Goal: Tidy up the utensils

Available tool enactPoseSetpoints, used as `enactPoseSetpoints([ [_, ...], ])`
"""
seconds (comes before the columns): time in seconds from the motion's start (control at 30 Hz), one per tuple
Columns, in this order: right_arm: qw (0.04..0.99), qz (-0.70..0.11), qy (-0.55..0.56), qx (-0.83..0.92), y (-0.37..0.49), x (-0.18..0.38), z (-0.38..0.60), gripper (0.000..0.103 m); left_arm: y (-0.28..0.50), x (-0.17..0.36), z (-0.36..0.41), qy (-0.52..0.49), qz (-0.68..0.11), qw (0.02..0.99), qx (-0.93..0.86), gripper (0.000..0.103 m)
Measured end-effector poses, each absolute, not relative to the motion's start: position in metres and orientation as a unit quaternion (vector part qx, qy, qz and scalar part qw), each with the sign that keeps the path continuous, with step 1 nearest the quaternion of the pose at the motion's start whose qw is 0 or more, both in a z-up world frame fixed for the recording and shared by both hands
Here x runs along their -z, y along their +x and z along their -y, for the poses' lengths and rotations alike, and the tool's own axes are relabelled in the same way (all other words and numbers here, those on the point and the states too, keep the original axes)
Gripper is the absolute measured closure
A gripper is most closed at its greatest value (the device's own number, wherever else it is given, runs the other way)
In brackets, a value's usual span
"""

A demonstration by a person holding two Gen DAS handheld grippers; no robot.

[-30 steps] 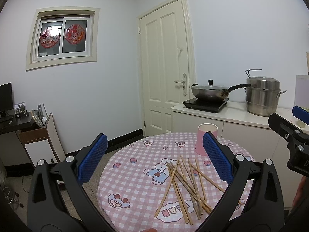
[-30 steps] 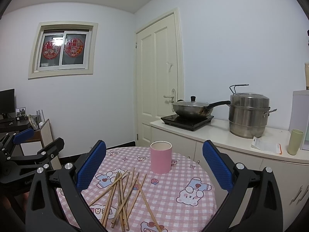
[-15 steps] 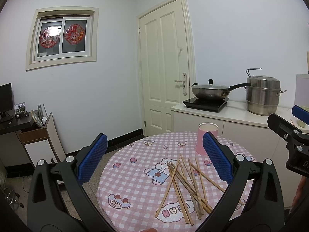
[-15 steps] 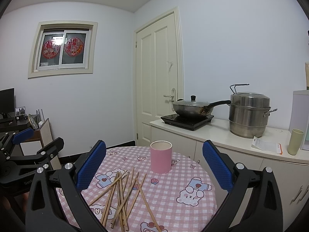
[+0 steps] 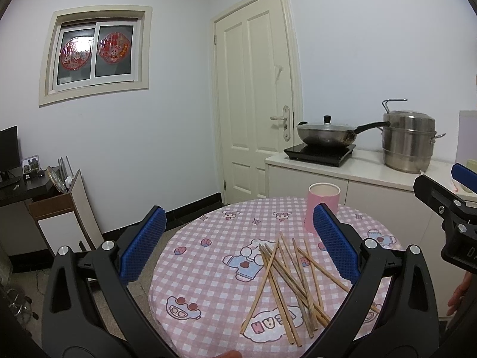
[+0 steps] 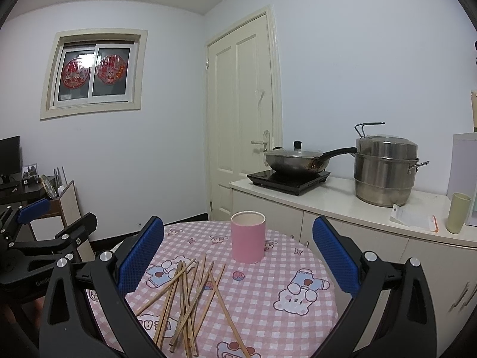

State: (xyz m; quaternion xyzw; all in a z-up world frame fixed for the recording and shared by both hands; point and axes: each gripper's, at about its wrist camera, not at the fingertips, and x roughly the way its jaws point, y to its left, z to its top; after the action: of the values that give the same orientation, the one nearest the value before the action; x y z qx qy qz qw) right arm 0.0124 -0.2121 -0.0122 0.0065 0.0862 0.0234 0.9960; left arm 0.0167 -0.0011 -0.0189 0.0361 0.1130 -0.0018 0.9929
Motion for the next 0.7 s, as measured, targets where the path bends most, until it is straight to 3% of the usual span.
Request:
enactPoseSetpoints([
  [0.47, 0.987, -0.156, 0.013, -0.044, 0.052, 0.036, 0.212, 0.007, 0.051, 0.043, -0.001, 0.039, -0.171, 0.985, -0.002, 0.006],
  [0.7, 0.974, -0.219, 0.016, -0.059, 0.083, 0.058, 0.211, 0.007, 0.088, 0.073, -0.008, 0.034, -0.247, 0.968, 0.022, 0.006],
])
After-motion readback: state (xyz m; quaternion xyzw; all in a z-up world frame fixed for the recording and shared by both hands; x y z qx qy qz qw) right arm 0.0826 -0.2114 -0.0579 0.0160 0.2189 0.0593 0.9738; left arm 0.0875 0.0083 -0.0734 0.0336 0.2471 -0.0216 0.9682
